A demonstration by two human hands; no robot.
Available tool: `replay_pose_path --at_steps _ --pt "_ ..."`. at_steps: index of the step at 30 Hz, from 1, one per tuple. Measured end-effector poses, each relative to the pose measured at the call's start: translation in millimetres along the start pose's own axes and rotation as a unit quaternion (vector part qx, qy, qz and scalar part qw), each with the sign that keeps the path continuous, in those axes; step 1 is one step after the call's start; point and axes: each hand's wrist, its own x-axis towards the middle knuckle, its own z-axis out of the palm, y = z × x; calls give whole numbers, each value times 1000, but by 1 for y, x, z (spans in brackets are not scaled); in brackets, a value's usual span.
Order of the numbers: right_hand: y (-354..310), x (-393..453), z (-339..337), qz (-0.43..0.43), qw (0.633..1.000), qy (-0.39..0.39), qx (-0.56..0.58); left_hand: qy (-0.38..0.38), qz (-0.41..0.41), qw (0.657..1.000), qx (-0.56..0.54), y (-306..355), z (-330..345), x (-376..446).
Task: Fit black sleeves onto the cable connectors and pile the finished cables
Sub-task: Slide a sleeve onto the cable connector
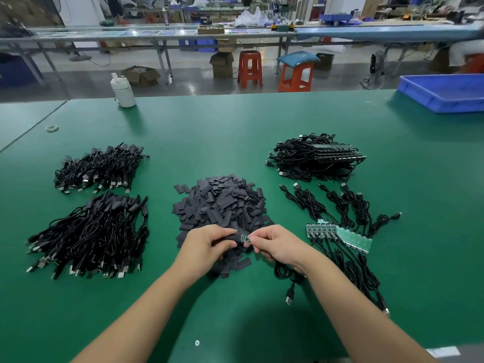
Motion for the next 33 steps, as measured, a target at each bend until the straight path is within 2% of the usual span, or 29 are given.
replay_pose_path --at_steps 3,5,10,13,17,23,30,33 --pt "-6 -4 -2 -22 995 7 -99 -30 25 998 44 2 -4 3" --pt "-9 -6 -2 -33 993 10 -116 -55 29 997 55 2 -6 4" --pt "-6 -7 -1 -25 999 -6 -33 -69 29 996 53 2 -8 6" --pt "-5 -5 1 -18 999 0 -39 -66 33 995 69 4 -6 6" --pt "-4 -5 4 -10 1000 2 -8 -75 2 997 24 4 -5 4" --pt "-4 -3 10 13 997 27 67 -50 18 998 37 5 -8 4" --pt "-10 -7 8 26 997 0 77 -55 81 992 82 5 -13 8" --pt "-11 -7 8 21 998 9 55 -65 65 993 72 5 -13 8"
